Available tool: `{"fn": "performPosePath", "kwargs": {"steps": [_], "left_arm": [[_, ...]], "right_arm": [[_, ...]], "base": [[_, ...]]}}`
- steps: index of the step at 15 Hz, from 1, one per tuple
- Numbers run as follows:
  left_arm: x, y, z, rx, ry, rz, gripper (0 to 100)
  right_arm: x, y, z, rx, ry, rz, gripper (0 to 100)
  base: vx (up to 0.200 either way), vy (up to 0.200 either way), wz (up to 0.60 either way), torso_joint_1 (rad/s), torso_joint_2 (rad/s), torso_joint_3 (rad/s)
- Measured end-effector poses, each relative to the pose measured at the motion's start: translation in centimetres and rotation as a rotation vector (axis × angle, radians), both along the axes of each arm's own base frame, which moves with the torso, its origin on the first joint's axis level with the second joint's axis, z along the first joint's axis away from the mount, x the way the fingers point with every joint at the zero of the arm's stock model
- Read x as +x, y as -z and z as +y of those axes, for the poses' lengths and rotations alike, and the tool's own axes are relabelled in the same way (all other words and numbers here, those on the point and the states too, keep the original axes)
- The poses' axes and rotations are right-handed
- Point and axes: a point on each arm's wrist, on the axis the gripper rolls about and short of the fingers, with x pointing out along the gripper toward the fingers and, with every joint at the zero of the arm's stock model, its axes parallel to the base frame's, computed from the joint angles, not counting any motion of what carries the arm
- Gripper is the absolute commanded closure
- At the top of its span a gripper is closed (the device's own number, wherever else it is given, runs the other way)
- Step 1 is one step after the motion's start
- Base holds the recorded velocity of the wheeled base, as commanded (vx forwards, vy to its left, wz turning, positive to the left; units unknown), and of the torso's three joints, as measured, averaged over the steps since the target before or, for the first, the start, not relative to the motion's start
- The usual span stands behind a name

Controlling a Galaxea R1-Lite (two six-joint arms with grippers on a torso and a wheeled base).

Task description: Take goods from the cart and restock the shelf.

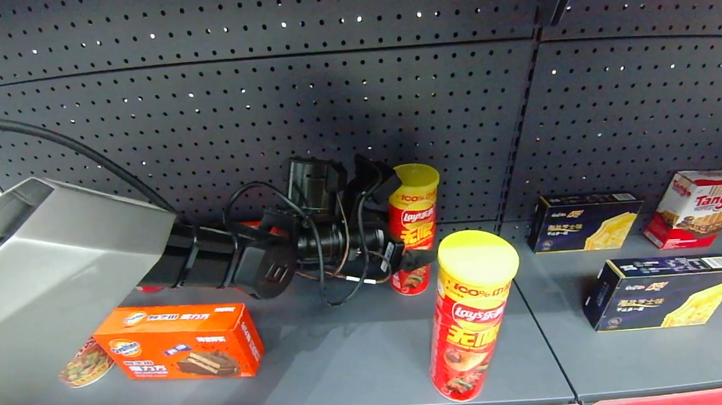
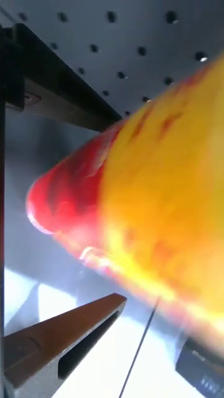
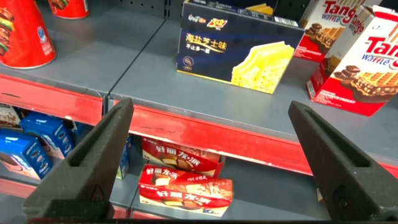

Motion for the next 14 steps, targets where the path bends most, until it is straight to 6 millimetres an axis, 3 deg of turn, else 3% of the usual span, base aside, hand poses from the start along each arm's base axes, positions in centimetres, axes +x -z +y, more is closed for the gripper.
{"fn": "performPosePath", "kwargs": {"steps": [10,14], "left_arm": [[-4.3,-2.8,5.5,-0.01,-0.078,-0.023,0],[-5.9,-3.9,6.7,0.02,-0.185,-0.049,0]], "right_arm": [[0.0,0.2,0.0,0.026,0.003,0.018,0],[0.0,0.2,0.0,0.026,0.003,0.018,0]], "base": [[0.0,0.0,0.0,0.0,0.0,0.0],[0.0,0.0,0.0,0.0,0.0,0.0]]}}
